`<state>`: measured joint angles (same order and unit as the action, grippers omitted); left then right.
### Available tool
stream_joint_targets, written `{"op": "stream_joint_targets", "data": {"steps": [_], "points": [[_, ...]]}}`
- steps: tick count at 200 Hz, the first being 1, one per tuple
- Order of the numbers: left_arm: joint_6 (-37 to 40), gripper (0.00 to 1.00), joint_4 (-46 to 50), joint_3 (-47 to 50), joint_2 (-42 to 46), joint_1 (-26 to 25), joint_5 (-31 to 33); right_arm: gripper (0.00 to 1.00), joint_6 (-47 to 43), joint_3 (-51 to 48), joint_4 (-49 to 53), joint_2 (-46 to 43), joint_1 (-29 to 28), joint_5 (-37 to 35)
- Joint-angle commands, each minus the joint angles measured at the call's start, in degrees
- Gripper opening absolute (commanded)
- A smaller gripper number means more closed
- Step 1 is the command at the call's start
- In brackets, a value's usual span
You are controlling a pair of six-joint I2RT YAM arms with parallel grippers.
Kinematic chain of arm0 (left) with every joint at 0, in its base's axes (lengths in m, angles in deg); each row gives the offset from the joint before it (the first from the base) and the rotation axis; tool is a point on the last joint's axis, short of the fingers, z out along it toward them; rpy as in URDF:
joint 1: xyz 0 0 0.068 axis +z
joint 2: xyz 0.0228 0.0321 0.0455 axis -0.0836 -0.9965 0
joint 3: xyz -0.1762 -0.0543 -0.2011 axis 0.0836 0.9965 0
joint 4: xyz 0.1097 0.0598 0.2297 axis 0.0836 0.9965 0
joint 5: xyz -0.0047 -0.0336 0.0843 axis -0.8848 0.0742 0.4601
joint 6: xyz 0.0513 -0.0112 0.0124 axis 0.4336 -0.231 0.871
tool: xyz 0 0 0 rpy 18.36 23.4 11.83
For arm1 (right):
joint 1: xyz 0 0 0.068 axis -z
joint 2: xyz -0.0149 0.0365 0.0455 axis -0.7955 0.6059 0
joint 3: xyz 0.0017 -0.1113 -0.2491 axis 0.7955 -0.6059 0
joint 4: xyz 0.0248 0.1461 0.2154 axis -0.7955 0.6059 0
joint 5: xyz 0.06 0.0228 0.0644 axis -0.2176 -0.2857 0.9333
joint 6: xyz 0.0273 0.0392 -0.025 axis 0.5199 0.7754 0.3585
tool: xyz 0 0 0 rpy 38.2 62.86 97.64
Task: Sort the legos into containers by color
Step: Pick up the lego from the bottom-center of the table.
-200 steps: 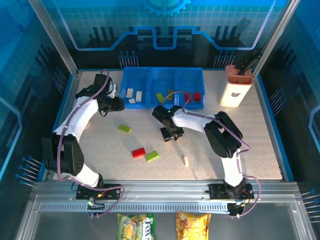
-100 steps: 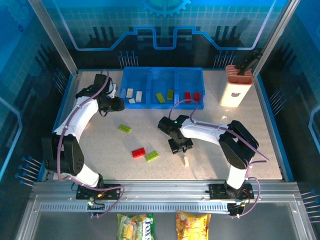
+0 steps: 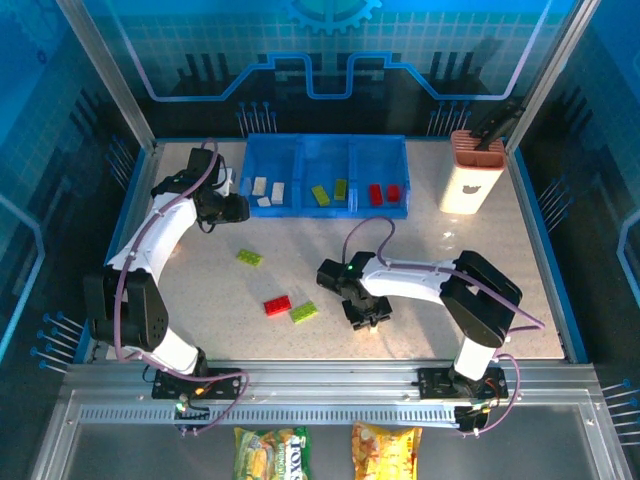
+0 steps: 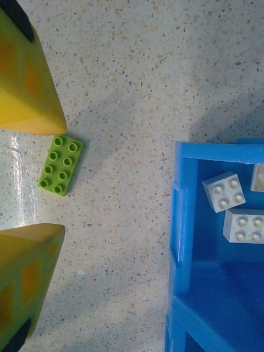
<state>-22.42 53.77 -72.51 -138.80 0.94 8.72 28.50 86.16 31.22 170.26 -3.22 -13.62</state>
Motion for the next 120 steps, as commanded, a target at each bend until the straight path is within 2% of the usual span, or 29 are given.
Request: {"op": "stream_joint_targets", "data": {"steps": [1, 83, 120], "points": [[1.1, 0.47, 0.1, 0.5, 0.3, 0.6, -1.3, 0.39, 2.7, -0.8, 1.5, -1.2, -1.3, 0.6], [1.0, 0.47, 0.1, 0.5, 0.3, 0.7, -1.3, 0.23, 2.7, 1.6, 1.7, -0.2, -2.7, 0.4], [1.1, 0.47, 0.0, 0.5, 0.6, 0.6, -1.1, 0.2, 0.8, 5.6, 2.1, 0.5, -2.7, -0.2]]}}
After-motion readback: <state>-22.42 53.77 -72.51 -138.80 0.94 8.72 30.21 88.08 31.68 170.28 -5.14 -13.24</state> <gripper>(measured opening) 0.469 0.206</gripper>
